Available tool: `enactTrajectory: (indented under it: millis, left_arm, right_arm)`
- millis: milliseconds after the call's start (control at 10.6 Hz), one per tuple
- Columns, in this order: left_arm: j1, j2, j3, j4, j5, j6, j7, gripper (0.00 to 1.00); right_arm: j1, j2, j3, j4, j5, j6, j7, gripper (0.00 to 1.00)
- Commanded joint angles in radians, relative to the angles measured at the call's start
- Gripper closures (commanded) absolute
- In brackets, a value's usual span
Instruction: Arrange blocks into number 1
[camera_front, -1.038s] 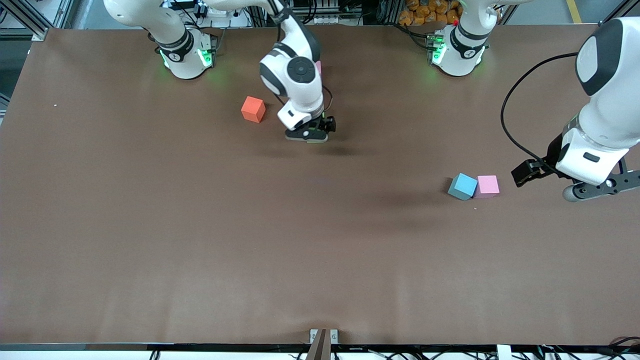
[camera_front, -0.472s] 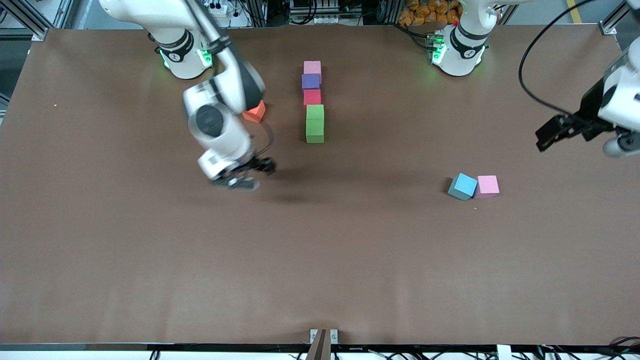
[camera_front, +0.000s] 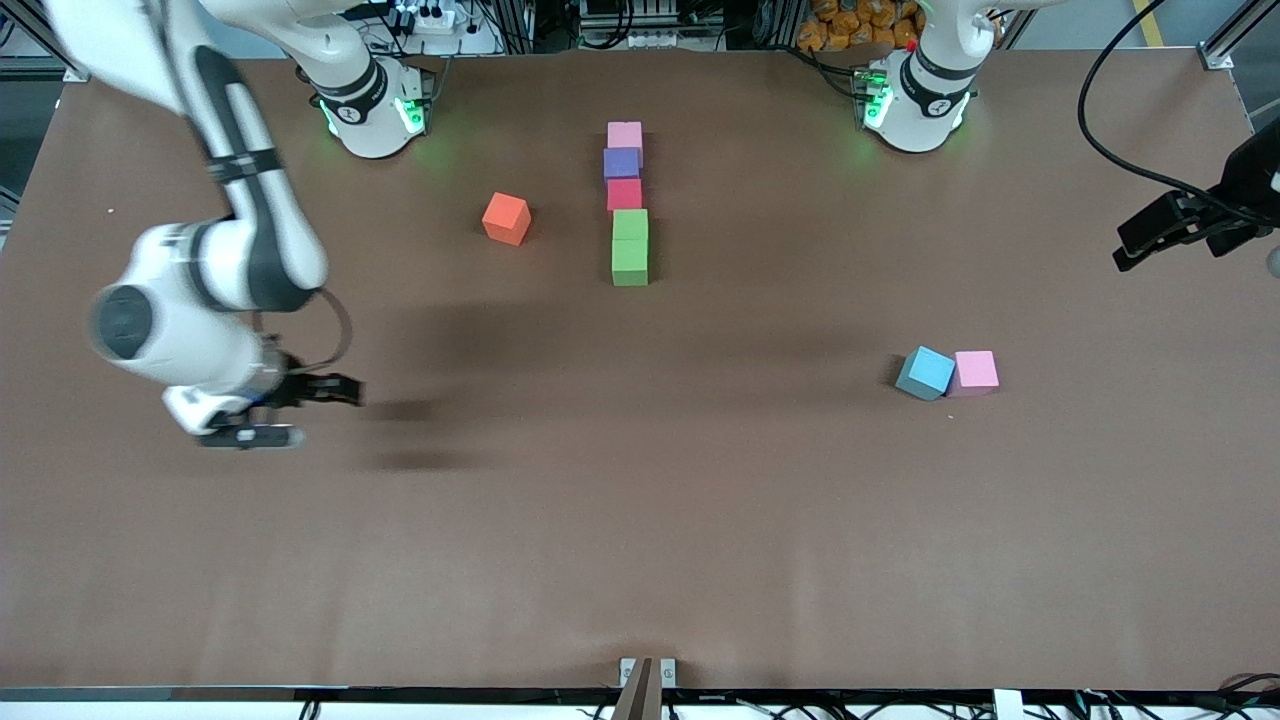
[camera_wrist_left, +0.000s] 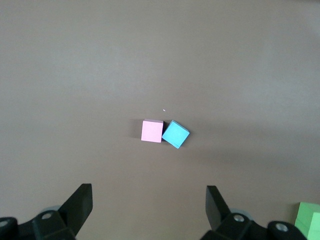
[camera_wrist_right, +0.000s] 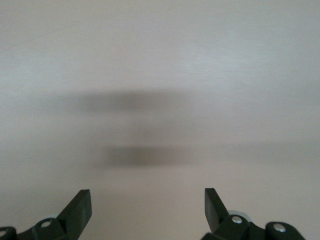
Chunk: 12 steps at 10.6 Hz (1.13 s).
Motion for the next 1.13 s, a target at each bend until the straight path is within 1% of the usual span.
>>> enactTrajectory:
  millis: [0,94,283,566,660,755,849,943,1038]
  left_arm:
    - [-0.070,-0.014,0.057,0.010,-0.018,-0.026,0.041,0.00]
    - [-0.093,-0.011,0.070,0.010,-0.018,-0.026,0.039,0.00]
    - [-0.111,-0.006,0.073,0.010,-0.018,-0.026,0.039,0.00]
    - [-0.124,-0.008,0.071,0.010,-0.015,-0.038,0.038,0.00]
    - [-0.124,-0.008,0.073,0.010,-0.015,-0.038,0.038,0.00]
    - [-0.124,-0.009,0.076,0.010,-0.016,-0.038,0.039,0.00]
    - [-0.124,-0.010,0.080,0.010,-0.016,-0.038,0.039,0.00]
    - [-0.124,-0.010,0.080,0.010,-0.016,-0.038,0.039,0.00]
    - [-0.124,-0.010,0.080,0.010,-0.016,-0.038,0.039,0.00]
  right_arm:
    - [-0.059,-0.064,0.012,-0.010,-0.055,-0.038,-0.032,0.00]
    - [-0.061,-0.082,0.006,-0.016,-0.111,-0.041,-0.032,0.00]
    - [-0.073,-0.151,0.006,-0.076,-0.174,-0.036,-0.034,0.00]
    - [-0.067,-0.294,0.009,-0.206,-0.213,-0.033,-0.036,0.00]
    - [-0.064,-0.327,0.012,-0.210,-0.213,-0.057,-0.036,0.00]
    - [-0.061,-0.351,0.023,-0.179,-0.213,-0.102,-0.036,0.00]
    - [-0.057,-0.364,0.038,-0.127,-0.213,-0.163,-0.034,0.00]
    - [-0.058,-0.375,0.060,-0.065,-0.211,-0.230,-0.034,0.00]
    - [-0.070,-0.377,0.092,0.030,-0.204,-0.327,-0.036,0.00]
